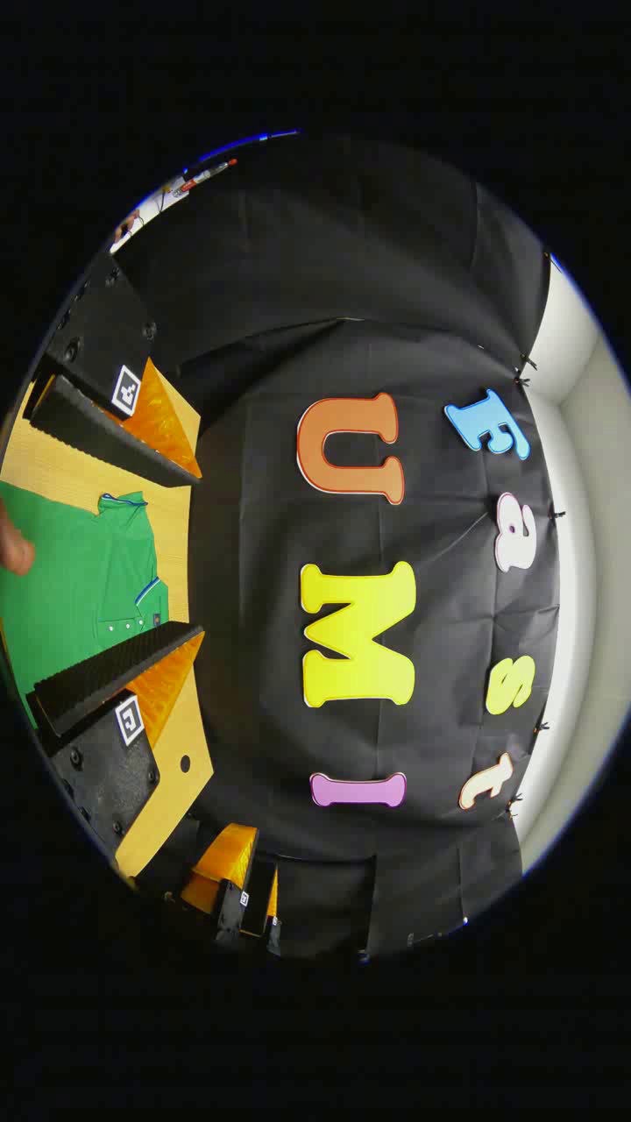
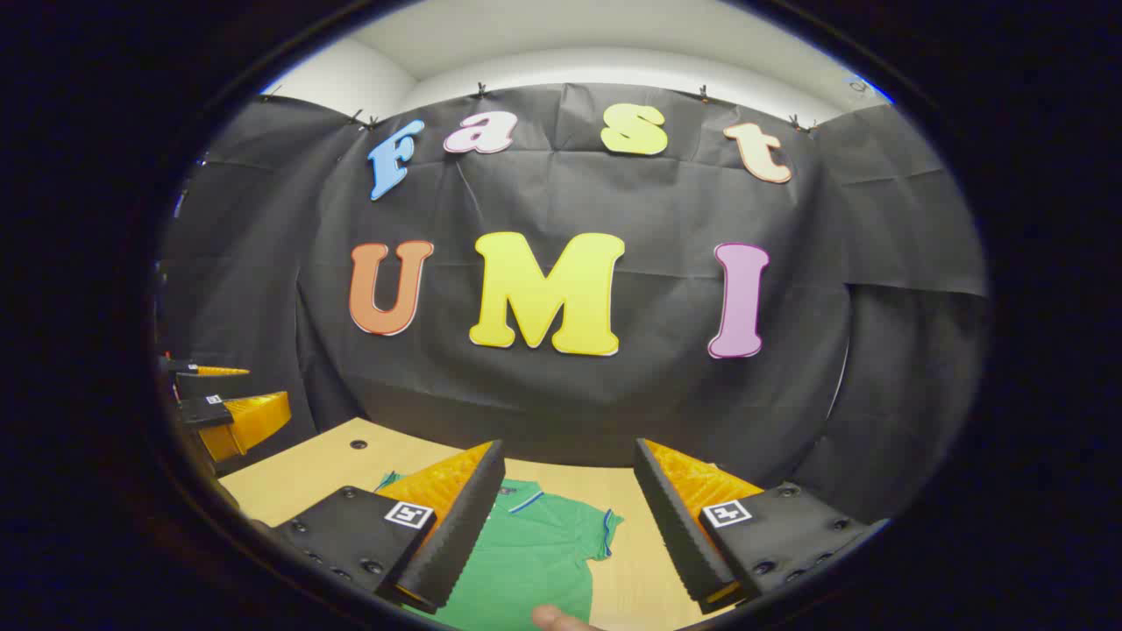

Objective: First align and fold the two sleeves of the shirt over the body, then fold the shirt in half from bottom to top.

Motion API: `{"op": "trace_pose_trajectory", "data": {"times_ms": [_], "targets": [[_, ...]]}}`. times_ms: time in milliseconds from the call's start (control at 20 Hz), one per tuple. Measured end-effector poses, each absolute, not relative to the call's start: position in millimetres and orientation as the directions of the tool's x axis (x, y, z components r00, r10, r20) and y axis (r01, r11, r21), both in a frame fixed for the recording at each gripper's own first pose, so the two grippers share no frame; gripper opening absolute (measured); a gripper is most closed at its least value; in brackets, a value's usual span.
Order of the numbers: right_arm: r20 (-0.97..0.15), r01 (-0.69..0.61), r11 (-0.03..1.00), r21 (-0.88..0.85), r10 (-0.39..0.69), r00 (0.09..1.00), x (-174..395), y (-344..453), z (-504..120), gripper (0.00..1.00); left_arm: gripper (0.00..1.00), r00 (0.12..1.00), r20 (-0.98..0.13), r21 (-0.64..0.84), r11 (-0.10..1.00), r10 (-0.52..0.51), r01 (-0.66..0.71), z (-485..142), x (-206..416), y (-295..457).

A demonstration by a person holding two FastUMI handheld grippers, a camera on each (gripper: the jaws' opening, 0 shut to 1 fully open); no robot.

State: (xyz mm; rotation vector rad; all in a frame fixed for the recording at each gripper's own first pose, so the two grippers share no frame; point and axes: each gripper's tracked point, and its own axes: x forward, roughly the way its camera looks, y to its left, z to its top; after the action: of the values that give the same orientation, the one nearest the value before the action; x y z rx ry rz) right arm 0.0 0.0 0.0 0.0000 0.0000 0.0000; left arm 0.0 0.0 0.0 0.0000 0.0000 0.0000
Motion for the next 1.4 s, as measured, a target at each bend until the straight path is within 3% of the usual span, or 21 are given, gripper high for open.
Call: {"op": "trace_pose_trajectory", "data": {"times_ms": [200,250,300,850,900,1000,1050,1200,1250,1300,1400], "targets": [[-0.019,0.004,1.000,0.015,-0.003,1.000,3.4,-3.4,-6.4,0.90,1.00,1.000,-0.012,0.015,1.000,0.005,-0.004,-5.9,3.3,-1.8],[-0.021,0.005,1.000,0.017,-0.005,1.000,2.6,-5.2,-5.7,0.95,1.00,1.000,-0.017,0.020,1.000,0.007,-0.007,-8.5,4.1,-2.4],[-0.020,0.009,1.000,0.017,-0.008,1.000,2.6,-6.8,-4.8,0.90,1.00,1.000,-0.019,0.020,1.000,0.009,-0.009,-11.1,7.0,-2.6],[-0.065,0.027,1.000,-0.013,-0.028,0.998,10.4,-18.7,-26.9,0.90,0.99,0.999,-0.032,0.001,1.000,-0.002,0.002,-18.8,19.3,-12.8],[-0.068,0.028,1.000,-0.014,-0.029,0.997,11.4,-20.1,-28.4,0.95,1.00,1.000,-0.029,-0.001,1.000,-0.007,0.007,-18.2,20.0,-14.4],[-0.077,0.034,0.999,-0.015,-0.035,0.996,15.0,-22.3,-32.6,0.90,0.99,0.999,-0.036,-0.005,1.000,-0.014,0.014,-20.5,25.5,-18.5],[-0.085,0.038,0.999,-0.015,-0.039,0.996,17.3,-24.5,-36.3,0.95,0.99,0.999,-0.042,-0.004,1.000,-0.016,0.015,-22.3,27.4,-19.6],[-0.114,0.051,0.999,-0.006,-0.051,0.992,25.0,-31.4,-47.3,0.95,1.00,0.998,-0.058,-0.001,1.000,-0.022,0.022,-26.3,35.1,-24.9],[-0.127,0.054,0.999,-0.005,-0.055,0.990,28.9,-33.5,-53.1,0.90,1.00,0.998,-0.063,0.002,1.000,-0.022,0.023,-27.9,36.7,-25.4],[-0.139,0.055,0.998,-0.003,-0.055,0.989,32.2,-33.7,-57.4,0.95,1.00,0.997,-0.067,0.005,1.000,-0.024,0.024,-28.3,39.5,-27.0],[-0.161,0.055,0.998,-0.003,-0.055,0.985,40.6,-36.6,-67.0,0.95,1.00,0.998,-0.063,0.013,1.000,-0.017,0.018,-26.3,44.3,-27.9]]}}
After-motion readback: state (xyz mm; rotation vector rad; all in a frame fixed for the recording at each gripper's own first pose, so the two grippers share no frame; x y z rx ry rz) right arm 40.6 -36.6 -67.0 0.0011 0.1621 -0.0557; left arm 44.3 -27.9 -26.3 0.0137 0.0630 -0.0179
